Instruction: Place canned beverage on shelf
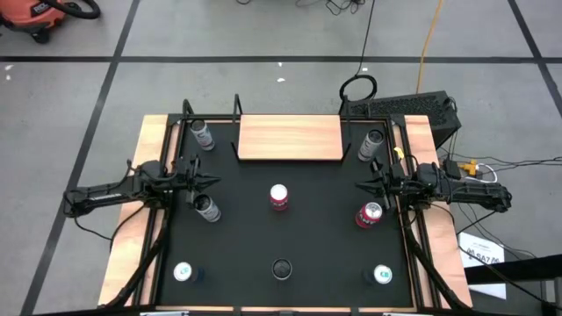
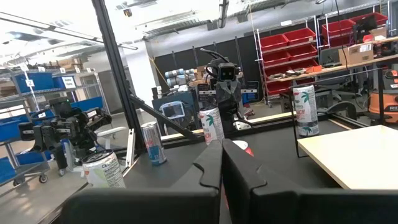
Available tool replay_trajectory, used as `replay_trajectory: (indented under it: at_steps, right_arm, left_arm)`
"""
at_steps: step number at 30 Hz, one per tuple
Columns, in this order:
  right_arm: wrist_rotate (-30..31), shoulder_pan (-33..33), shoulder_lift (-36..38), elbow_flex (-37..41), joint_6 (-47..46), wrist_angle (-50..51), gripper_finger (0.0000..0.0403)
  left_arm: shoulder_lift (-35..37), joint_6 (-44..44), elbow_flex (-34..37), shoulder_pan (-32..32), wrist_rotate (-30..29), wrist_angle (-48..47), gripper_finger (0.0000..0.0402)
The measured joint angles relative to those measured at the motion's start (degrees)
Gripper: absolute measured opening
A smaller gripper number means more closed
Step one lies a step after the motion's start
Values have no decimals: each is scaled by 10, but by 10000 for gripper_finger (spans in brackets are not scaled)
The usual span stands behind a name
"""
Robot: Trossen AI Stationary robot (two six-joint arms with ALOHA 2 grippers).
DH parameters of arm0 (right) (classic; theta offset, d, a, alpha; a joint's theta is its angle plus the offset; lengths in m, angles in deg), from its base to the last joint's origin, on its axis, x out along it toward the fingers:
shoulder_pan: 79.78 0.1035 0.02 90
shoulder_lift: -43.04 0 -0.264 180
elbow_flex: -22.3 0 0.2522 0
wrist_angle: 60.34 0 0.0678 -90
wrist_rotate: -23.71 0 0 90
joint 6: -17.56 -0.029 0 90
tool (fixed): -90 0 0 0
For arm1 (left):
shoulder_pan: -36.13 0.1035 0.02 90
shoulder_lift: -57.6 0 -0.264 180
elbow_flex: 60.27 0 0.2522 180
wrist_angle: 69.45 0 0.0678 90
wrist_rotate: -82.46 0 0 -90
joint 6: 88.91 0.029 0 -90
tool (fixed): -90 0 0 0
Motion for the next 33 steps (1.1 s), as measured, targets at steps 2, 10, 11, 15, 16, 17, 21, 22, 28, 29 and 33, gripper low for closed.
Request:
replay_trajectory:
  at_steps: [2,10,11,15,16,17,21,22,28,29,33]
  right_arm:
    - [0,0,0,0,1,-1,0]
    - [0,0,0,0,-44,-26,0]
    - [0,0,0,0,-74,-39,0]
    - [34,0,0,0,-194,-81,0]
    - [58,0,-1,0,-221,-83,0]
    - [83,0,-1,0,-249,-84,0]
    - [190,0,-2,0,-386,-93,0]
    - [212,0,-2,0,-413,-91,0]
    - [302,0,-15,0,-435,-77,0]
    - [315,0,-20,0,-436,-79,0]
    - [345,0,-42,-3,-436,-86,5]
  left_arm:
    - [0,0,0,0,0,0,0]
    - [0,38,0,0,0,0,0]
    - [0,51,0,0,-7,2,0]
    - [0,90,0,0,-65,-1,0]
    - [0,92,0,0,-71,-1,0]
    - [0,91,0,0,-73,-2,0]
    - [0,91,0,0,-73,-1,0]
    - [0,91,0,0,-73,-1,0]
    - [0,91,0,0,-74,-1,0]
    - [0,91,0,0,-83,2,0]
    - [0,89,0,0,-99,4,0]
